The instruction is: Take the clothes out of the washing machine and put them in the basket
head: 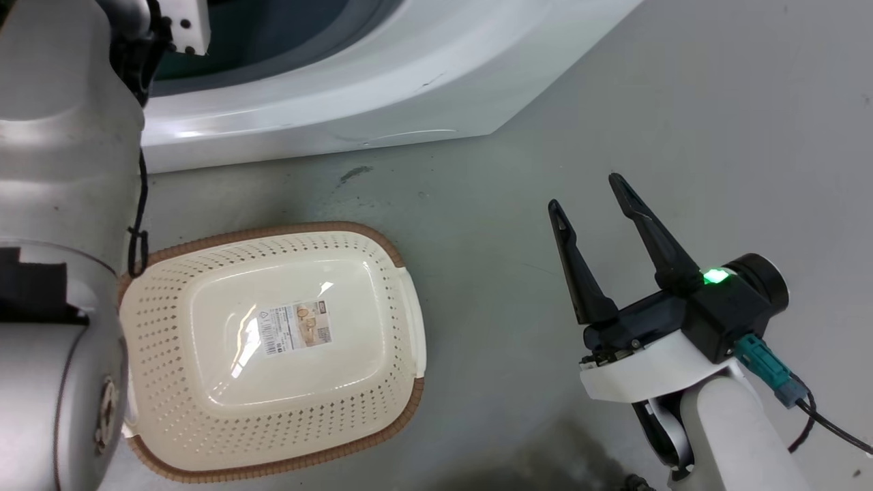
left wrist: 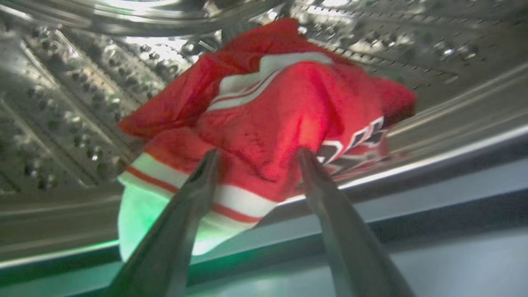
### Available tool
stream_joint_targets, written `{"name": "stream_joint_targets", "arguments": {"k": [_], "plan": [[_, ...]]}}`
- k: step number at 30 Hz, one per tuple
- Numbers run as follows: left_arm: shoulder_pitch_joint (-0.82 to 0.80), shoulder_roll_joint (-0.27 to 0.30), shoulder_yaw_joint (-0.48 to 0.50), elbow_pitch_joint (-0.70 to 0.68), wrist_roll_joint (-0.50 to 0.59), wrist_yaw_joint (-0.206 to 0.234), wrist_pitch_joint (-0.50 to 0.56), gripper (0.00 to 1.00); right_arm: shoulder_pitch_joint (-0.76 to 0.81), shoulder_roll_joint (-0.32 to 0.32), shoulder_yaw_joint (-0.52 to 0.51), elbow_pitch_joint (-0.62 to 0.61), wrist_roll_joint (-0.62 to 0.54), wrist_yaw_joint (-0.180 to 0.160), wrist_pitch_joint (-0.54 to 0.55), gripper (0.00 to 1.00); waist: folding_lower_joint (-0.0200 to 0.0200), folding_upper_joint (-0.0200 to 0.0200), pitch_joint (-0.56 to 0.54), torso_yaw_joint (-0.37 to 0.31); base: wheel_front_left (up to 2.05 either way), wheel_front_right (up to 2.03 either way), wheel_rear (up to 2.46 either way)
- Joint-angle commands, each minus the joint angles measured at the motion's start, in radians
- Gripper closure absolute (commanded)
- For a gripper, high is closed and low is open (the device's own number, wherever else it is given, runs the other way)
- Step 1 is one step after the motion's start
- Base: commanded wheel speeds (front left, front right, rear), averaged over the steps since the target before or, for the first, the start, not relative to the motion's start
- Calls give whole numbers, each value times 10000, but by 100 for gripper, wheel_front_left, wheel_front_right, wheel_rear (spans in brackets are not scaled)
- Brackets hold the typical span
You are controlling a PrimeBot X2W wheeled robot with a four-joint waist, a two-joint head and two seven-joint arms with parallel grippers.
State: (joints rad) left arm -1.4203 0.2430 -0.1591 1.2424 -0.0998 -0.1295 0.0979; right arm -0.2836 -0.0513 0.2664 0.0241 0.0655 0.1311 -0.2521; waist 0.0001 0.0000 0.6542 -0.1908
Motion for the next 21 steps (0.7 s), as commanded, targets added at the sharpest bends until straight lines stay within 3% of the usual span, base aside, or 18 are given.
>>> {"name": "stream_joint_targets", "arguments": {"k": [1,7,8,9,10,13,16,21], "plan": [[-234,144,-78,119,-166,-7,556,0,-180,18,61,57,60,-7,-58,0,-1,0,125,-161,0,0,0],[-462,358,-331,377,-639,-9,2542,0,-258,18,202,206,272,-7,-127,0,-1,0,184,-341,0,0,0],[-463,422,-337,411,-719,-10,2861,24,-248,18,219,219,303,-7,-124,0,-1,0,196,-365,0,0,0],[-467,473,-339,441,-799,-10,3193,56,-249,18,236,231,329,-7,-123,0,-1,0,202,-388,0,0,0],[-487,525,-347,464,-855,-10,3399,100,-265,18,252,235,343,-7,-129,0,-1,0,217,-413,0,0,0],[-540,642,-311,479,-963,0,3627,100,-334,18,287,260,407,-7,-130,0,-1,0,242,-475,0,0,0],[-468,696,-291,327,-993,169,3188,100,-365,18,254,288,456,-5,-134,0,-1,0,170,-475,0,0,0],[39,544,-249,-172,-1088,411,1418,100,-352,17,107,435,504,-7,-132,0,-1,0,-305,-310,0,0,0]]}}
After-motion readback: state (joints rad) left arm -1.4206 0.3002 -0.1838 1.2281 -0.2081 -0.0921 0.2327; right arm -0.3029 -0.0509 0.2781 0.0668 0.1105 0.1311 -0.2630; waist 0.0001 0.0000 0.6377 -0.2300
